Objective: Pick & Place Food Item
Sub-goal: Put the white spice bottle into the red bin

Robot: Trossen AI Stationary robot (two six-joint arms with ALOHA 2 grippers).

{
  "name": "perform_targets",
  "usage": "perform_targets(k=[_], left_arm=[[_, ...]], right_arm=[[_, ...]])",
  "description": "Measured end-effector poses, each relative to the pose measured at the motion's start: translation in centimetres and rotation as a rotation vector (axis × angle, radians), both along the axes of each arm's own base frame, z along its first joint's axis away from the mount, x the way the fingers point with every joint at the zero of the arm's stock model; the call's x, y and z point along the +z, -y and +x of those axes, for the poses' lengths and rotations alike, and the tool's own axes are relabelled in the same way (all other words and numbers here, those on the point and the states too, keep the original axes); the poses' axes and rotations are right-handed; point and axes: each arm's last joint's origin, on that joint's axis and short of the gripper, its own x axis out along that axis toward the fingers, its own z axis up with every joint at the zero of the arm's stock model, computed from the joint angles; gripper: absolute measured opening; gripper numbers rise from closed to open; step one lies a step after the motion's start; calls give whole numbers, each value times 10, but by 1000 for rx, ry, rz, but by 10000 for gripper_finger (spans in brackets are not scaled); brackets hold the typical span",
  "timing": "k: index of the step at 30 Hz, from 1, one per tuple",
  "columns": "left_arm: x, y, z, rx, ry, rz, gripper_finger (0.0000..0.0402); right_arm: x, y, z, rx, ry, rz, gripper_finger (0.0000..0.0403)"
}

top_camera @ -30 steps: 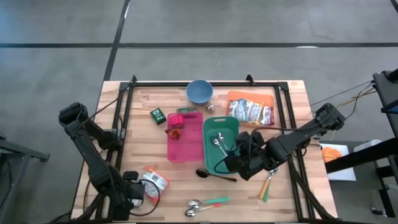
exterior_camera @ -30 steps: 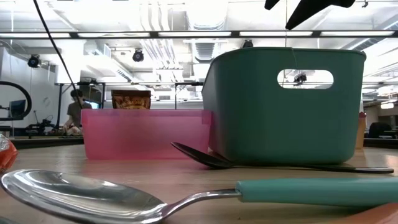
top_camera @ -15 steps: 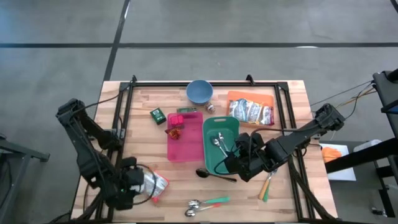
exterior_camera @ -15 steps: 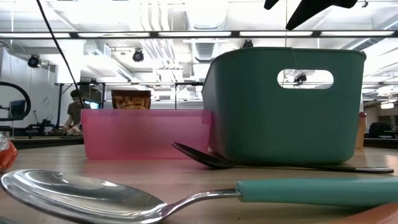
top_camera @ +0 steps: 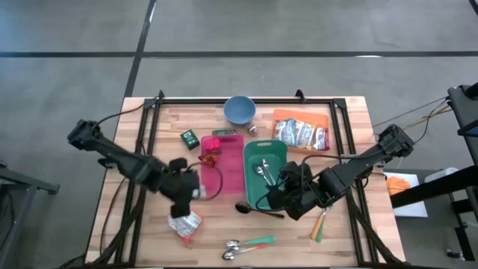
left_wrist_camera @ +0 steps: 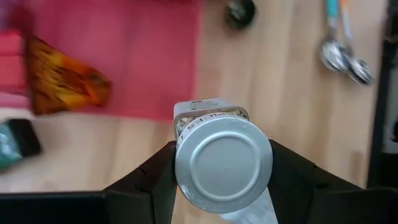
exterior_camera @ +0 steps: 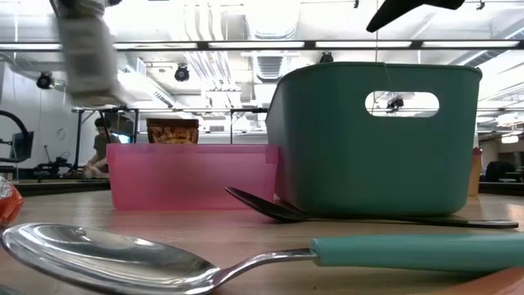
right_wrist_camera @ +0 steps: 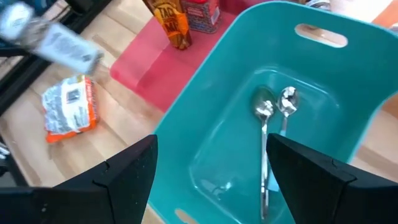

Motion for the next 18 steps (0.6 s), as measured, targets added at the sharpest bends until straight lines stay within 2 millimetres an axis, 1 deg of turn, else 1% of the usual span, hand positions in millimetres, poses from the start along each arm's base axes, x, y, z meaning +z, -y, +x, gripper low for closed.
perform_targets(k=[4,8,10,13,18], left_arm=[[1,-25,14,20,21,19,187],[3,-44,27,65,76,7,187],[3,-52,33,84,99,-4,187],[1,-65,38,100,82,-30,187],[-4,-77,43,90,47,-43,187]], right_arm=[[-2,-1,3,0,28,16,298],[-6,-4,6,0,67,39,298],[-9,-4,7,0,75,44,298],[-10,-4,8,-4,84,51,298],[-11,-4,8,-5,85,52,298]])
